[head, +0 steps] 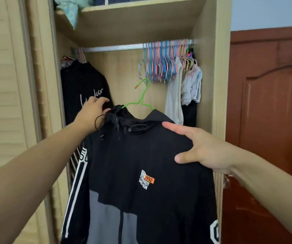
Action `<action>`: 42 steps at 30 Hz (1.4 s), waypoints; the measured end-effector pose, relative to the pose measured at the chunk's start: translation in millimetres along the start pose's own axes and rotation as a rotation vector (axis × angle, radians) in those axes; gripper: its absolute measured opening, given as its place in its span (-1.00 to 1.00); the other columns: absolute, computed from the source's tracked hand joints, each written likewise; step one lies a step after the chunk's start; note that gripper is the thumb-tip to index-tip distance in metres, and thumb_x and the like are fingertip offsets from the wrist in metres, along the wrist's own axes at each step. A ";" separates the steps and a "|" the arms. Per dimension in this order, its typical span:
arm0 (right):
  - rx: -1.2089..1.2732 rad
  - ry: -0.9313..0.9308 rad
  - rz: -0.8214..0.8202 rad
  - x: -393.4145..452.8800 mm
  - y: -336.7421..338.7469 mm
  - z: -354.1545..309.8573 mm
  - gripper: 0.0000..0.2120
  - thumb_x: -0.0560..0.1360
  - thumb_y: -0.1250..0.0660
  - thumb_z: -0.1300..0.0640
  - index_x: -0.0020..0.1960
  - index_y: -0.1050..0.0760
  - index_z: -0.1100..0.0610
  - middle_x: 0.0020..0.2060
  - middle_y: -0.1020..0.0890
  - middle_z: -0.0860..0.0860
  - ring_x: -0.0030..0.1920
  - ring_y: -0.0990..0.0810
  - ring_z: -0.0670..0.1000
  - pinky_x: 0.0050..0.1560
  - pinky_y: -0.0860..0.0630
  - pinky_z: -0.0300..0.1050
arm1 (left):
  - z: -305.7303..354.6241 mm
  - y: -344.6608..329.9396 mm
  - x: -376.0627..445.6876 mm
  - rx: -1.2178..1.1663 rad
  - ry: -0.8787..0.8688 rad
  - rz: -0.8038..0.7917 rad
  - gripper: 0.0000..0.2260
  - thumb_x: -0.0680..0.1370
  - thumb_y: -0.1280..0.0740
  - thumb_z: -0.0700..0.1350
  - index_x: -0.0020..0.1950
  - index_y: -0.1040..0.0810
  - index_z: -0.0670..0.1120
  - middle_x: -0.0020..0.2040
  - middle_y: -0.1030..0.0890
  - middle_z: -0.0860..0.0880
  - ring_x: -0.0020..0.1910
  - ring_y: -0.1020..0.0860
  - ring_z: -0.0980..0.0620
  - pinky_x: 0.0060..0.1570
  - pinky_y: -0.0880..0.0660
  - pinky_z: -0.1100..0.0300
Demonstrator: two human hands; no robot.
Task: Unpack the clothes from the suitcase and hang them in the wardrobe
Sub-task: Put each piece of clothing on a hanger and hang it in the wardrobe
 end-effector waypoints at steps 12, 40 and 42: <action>-0.182 0.108 0.328 154.2 40.9 -61.9 -0.13 0.42 -0.39 0.45 0.54 -0.25 -0.20 0.14 -0.65 0.22 -0.19 -0.62 0.24 0.02 -0.61 0.20 | -109.5 19.4 20.1 0.140 0.277 0.043 -0.56 0.61 -0.31 -0.04 0.50 -0.38 0.00 0.38 -0.36 -0.13 0.35 -0.42 -0.16 0.35 -0.41 -0.01; -0.585 -0.209 0.464 580.2 28.0 -76.9 -0.16 0.44 -0.39 0.45 0.58 -0.20 -0.03 0.24 -0.51 0.07 0.08 -0.51 0.07 -0.15 -0.51 -0.24 | -336.2 26.9 187.3 0.180 -0.096 0.547 -0.33 0.59 -0.07 0.23 0.67 0.01 0.07 0.63 -0.06 -0.17 0.59 -0.04 -0.28 0.54 -0.06 -0.19; -0.599 -0.255 0.428 586.5 25.9 -65.4 -0.16 0.44 -0.40 0.45 0.58 -0.21 -0.03 0.18 -0.51 0.08 0.06 -0.52 0.09 -0.16 -0.53 -0.17 | -336.1 27.4 186.6 0.184 -0.095 0.560 -0.33 0.59 -0.09 0.22 0.66 -0.02 0.06 0.62 -0.09 -0.18 0.58 -0.06 -0.29 0.54 -0.08 -0.19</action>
Point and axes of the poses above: each hand's wrist, its own x-axis towards the middle knuckle, its own y-axis out of the back of the hand, z = x × y, the point moved 5 cm from there along x, towards the middle knuckle
